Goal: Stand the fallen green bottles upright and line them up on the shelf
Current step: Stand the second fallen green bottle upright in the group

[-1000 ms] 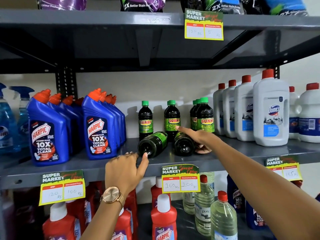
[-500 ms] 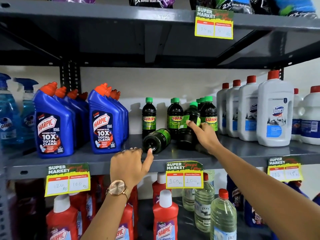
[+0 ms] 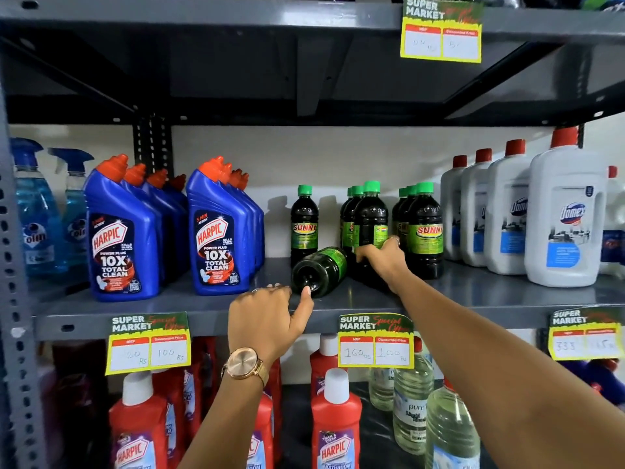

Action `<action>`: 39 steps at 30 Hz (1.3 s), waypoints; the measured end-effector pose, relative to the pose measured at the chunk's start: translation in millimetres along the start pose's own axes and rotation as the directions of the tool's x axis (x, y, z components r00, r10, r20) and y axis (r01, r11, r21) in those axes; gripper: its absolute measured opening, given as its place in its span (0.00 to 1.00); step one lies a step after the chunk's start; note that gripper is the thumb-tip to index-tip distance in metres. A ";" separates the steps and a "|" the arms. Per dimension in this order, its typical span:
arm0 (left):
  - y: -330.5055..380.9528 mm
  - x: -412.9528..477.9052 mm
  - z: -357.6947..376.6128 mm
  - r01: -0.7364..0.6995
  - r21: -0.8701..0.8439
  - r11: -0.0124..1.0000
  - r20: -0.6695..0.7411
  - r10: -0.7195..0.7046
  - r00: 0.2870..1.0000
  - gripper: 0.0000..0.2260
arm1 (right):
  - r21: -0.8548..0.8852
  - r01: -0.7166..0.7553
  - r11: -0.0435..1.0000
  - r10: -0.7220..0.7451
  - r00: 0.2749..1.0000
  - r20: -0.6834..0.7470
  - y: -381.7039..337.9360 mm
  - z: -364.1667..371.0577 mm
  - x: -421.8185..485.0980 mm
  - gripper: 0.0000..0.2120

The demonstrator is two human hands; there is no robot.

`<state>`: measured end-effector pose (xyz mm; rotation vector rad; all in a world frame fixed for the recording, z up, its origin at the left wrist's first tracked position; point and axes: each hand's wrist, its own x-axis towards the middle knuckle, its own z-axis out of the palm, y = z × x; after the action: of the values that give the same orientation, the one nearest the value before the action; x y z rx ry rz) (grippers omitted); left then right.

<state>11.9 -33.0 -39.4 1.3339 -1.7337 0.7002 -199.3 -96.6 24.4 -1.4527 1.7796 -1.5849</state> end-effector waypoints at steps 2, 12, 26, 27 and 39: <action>-0.1 0.2 0.6 0.000 0.003 1.000 -0.002 0.000 1.000 0.24 | -0.050 0.035 0.998 -0.035 0.999 -0.002 3.2 -1.7 1.6 0.27; -1.3 -0.8 -1.3 -0.017 0.014 1.000 -0.008 0.017 1.000 0.24 | -0.071 0.018 0.997 -0.016 1.000 0.025 4.7 -5.7 -3.0 0.29; 0.1 -1.3 -3.4 -0.043 -0.009 0.999 -0.006 0.043 0.999 0.23 | -0.113 0.000 0.994 0.002 1.000 0.015 11.2 -8.7 -1.2 0.24; -0.1 -1.2 -3.4 -0.044 -0.008 0.999 -0.008 0.044 0.999 0.23 | -0.137 0.013 0.990 -0.012 1.000 0.009 12.1 -8.6 -0.9 0.29; 0.5 -1.3 -4.6 -0.039 -0.008 0.999 -0.028 0.038 0.999 0.22 | -0.134 -0.001 0.991 0.003 1.000 0.017 15.9 -8.4 4.2 0.30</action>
<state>12.8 -28.5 -38.1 1.2826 -1.7428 0.7289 -214.9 -98.1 14.5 -1.5183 1.9093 -1.4728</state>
